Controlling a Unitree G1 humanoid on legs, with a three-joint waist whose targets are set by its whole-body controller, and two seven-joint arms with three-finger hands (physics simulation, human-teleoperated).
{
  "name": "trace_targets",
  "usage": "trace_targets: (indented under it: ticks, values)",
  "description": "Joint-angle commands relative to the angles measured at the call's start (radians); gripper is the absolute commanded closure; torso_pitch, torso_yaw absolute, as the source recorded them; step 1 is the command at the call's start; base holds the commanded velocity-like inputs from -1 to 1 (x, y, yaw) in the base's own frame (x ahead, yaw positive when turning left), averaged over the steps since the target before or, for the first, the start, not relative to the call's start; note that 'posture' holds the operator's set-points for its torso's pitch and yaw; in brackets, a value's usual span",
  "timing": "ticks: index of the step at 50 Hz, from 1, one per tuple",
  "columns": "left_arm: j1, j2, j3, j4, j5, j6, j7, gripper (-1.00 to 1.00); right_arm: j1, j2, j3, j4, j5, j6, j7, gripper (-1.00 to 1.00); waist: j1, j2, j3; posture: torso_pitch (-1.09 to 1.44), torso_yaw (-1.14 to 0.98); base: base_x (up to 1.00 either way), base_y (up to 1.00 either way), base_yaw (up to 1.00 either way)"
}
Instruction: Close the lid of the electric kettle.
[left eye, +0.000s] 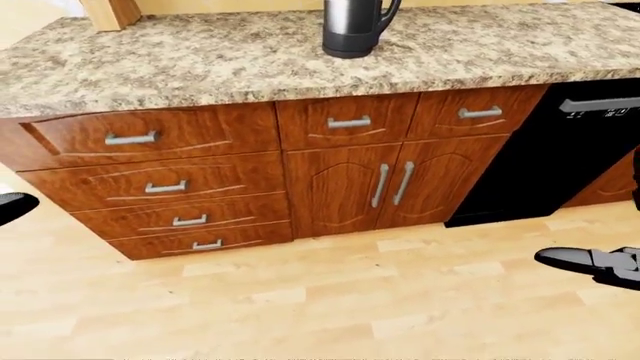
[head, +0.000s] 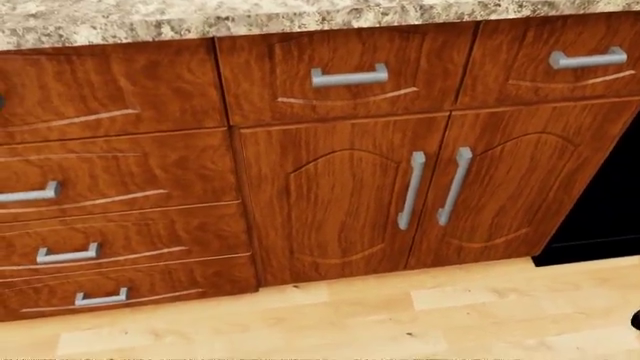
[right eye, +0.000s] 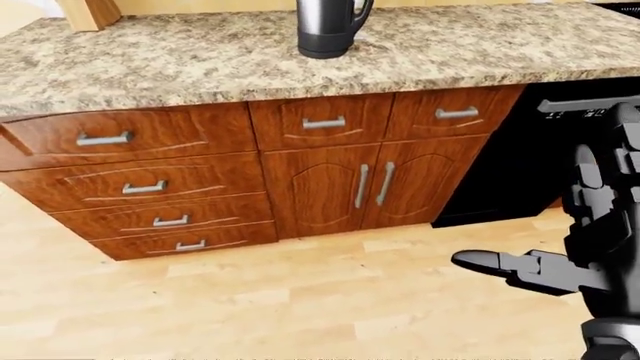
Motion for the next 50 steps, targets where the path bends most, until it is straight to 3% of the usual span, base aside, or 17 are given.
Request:
trace_targets:
  ticks: [1, 15, 16, 18, 26, 27, 28, 30, 31, 32, 42, 50]
  values:
    - [-0.011, 0.019, 0.008, -0.024, 0.003, -0.029, -0.004, -1.00, -0.010, -0.015, -0.012, -0.020, -0.012, -0.028, -0.005, -1.00, -0.001, 0.004, -0.013, 0.00, 0.00, 0.00, 0.00, 0.00]
    - [-0.017, 0.020, 0.004, -0.035, 0.002, -0.018, 0.000, -1.00, -0.022, -0.001, -0.019, -0.020, -0.006, -0.011, 0.024, -1.00, -0.002, 0.010, -0.017, 0.00, 0.00, 0.01, 0.00, 0.00]
    - [-0.017, 0.020, 0.005, -0.034, 0.001, -0.019, -0.002, -1.00, -0.021, -0.001, -0.018, -0.020, -0.010, -0.012, 0.025, -1.00, -0.004, 0.015, -0.035, 0.00, 0.00, 0.06, 0.00, 0.00]
    - [-0.016, 0.021, 0.009, -0.032, 0.000, -0.019, -0.003, -1.00, -0.022, 0.006, -0.019, -0.020, -0.018, -0.011, 0.034, -1.00, -0.001, 0.018, -0.021, 0.00, 0.00, 0.06, 0.00, 0.00]
    - [-0.016, 0.024, 0.012, -0.031, -0.003, -0.017, -0.002, -1.00, -0.023, 0.009, -0.013, -0.020, -0.030, -0.009, 0.041, -1.00, -0.004, 0.024, -0.023, 0.00, 0.00, 0.06, 0.00, 0.00]
    - [-0.016, 0.026, 0.014, -0.032, -0.005, -0.016, -0.001, -1.00, -0.024, 0.008, -0.014, -0.020, -0.027, -0.008, 0.040, -1.00, -0.005, 0.028, -0.008, 0.00, 0.00, 0.05, 0.00, 0.00]
    - [-0.015, 0.025, 0.014, -0.032, -0.005, -0.017, -0.001, -1.00, -0.023, 0.004, -0.015, -0.020, -0.022, -0.007, 0.036, -1.00, -0.006, 0.026, -0.029, 0.00, 0.00, 0.08, 0.00, 0.00]
    - [-0.015, 0.025, 0.014, -0.030, -0.005, -0.018, -0.002, -1.00, -0.024, 0.003, -0.014, -0.020, -0.021, -0.008, 0.034, -1.00, -0.005, 0.030, -0.022, 0.00, 0.00, 0.06, 0.00, 0.00]
    - [-0.014, 0.023, 0.011, -0.029, -0.002, -0.022, -0.003, -1.00, -0.023, 0.007, -0.012, -0.020, -0.026, -0.010, 0.039, -1.00, -0.007, 0.030, -0.006, 0.00, 0.00, 0.05, 0.00, 0.00]
    - [-0.015, 0.025, 0.013, -0.032, -0.004, -0.017, -0.001, -1.00, -0.022, 0.004, -0.016, -0.020, -0.022, -0.009, 0.037, -1.00, -0.008, 0.029, -0.028, 0.00, 0.00, 0.05, 0.00, 0.00]
    - [-0.014, 0.019, 0.003, -0.023, 0.008, -0.030, -0.006, -1.00, -0.024, 0.018, -0.005, -0.020, -0.045, -0.014, 0.050, -1.00, -0.001, 0.017, -0.022, 0.00, 0.00, 0.06, 0.00, 0.00]
    - [-0.015, 0.016, 0.001, -0.023, 0.011, -0.031, -0.008, -1.00, -0.019, 0.009, 0.001, -0.020, -0.034, -0.016, 0.035, -1.00, -0.011, 0.042, -0.015, 0.00, 0.00, 0.06, 0.00, 0.00]
